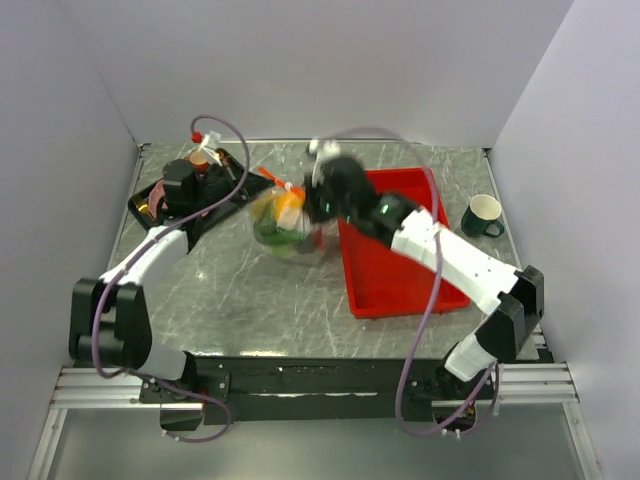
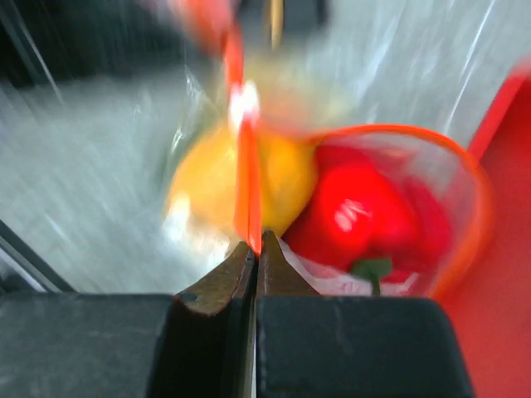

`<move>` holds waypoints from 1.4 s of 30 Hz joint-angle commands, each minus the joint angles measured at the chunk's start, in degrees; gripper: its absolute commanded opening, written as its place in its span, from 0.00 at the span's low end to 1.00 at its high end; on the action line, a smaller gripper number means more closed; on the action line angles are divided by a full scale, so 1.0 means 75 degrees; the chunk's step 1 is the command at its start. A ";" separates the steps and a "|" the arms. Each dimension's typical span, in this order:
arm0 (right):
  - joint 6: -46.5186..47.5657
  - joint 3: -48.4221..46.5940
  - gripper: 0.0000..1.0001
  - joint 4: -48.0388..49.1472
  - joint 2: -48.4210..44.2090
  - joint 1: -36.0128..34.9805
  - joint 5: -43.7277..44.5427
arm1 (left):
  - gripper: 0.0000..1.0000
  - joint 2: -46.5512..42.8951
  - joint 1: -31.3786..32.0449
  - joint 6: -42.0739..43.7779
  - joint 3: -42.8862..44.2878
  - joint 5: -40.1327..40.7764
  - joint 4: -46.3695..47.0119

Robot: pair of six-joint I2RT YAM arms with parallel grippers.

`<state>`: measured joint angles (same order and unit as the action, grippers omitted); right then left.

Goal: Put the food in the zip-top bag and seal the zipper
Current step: Adjust the zipper food storage bag at the center of the board.

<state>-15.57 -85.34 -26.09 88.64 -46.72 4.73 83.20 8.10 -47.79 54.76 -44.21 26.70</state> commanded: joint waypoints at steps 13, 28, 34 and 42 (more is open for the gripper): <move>0.1243 -0.3747 0.00 -0.2894 0.0684 -0.0204 0.1445 | 0.01 -0.0688 -0.0294 -0.0096 -0.0868 0.0984 0.1138; 0.0494 -0.0649 0.00 -0.2351 -0.0413 0.0615 0.0486 | 0.01 -0.0840 -0.1056 -0.1455 -0.1781 0.1232 0.2566; 0.0682 -0.0714 0.00 -0.2018 -0.0545 0.0674 -0.0573 | 0.01 -0.0780 -0.1244 -0.1516 -0.1829 0.0878 0.2629; 0.1125 -0.0739 0.13 -0.2392 -0.0451 0.1354 -0.1988 | 0.01 -0.0992 -0.1408 -0.1046 -0.1677 0.0331 0.2135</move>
<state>-11.14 -89.58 -35.44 89.12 -40.47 -10.04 75.70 3.18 -59.79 40.25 -46.89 41.43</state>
